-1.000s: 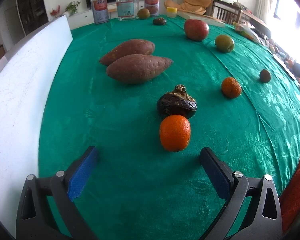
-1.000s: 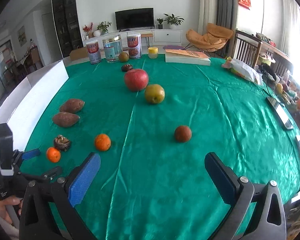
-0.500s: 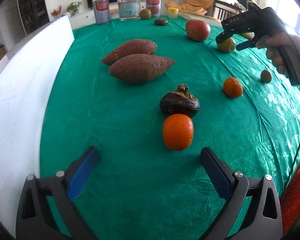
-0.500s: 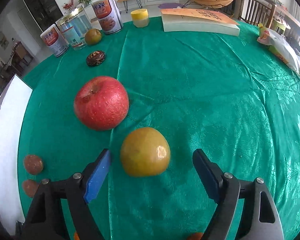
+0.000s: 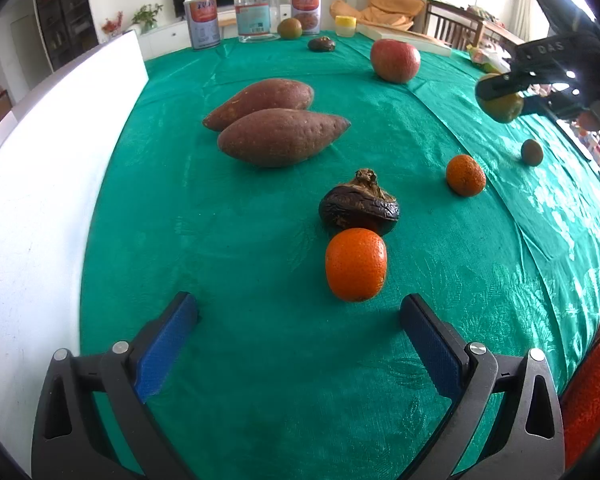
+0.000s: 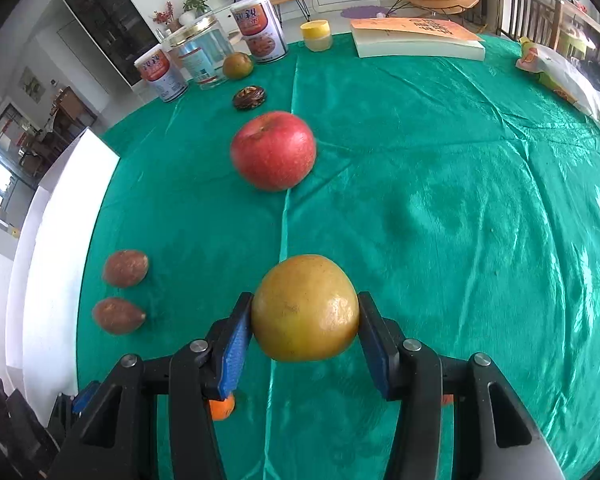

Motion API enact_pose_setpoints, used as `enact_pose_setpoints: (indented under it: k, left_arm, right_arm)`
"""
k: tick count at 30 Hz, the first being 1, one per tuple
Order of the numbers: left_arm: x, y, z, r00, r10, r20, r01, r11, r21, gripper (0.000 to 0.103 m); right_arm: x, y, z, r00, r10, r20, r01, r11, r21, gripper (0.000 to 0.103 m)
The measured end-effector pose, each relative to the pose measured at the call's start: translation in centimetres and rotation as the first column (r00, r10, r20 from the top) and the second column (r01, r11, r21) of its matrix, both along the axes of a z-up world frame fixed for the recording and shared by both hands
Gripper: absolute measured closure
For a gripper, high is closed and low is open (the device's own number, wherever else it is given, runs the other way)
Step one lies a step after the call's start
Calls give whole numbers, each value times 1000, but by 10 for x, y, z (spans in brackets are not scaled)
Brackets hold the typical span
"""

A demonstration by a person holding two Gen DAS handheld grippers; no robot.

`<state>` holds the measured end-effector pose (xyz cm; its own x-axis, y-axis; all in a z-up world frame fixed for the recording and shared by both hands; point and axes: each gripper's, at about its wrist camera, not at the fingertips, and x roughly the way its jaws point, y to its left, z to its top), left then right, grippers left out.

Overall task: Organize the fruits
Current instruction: 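Grasp the orange mandarin with the left tool while the right tool holds the yellow fruit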

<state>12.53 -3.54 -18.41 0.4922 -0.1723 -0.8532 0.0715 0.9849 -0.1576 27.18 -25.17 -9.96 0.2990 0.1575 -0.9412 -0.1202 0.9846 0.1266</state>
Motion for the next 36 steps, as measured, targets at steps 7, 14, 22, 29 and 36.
enact_pose_setpoints:
  k: [7,14,22,29,36]
  left_arm:
    - [-2,2,1,1000,-17,-9,17,1000,-8,1]
    - [-13,20,7,997,-75,-11,72,985,-158,2]
    - [5,-9,22,990,-135,50,139,986,-97,3]
    - [11,-16,18,990,-133,52,137,988,-66,4]
    - [16,-2,12,994,-110,27,112,987,-111,57]
  right_arm:
    - [-91,-4,-14,999,-27,34,27,1000,-14,52]
    - [-127,-6,-29,998,-53,33,54,998,-20,52]
    - [-134,-19,-26,996,-80,-33,82,996,37,52]
    - [-139,-16,-25,998,-48,-35,48,999,11,52]
    - [-139,-15,-26,998,-54,-22,54,998,13,52]
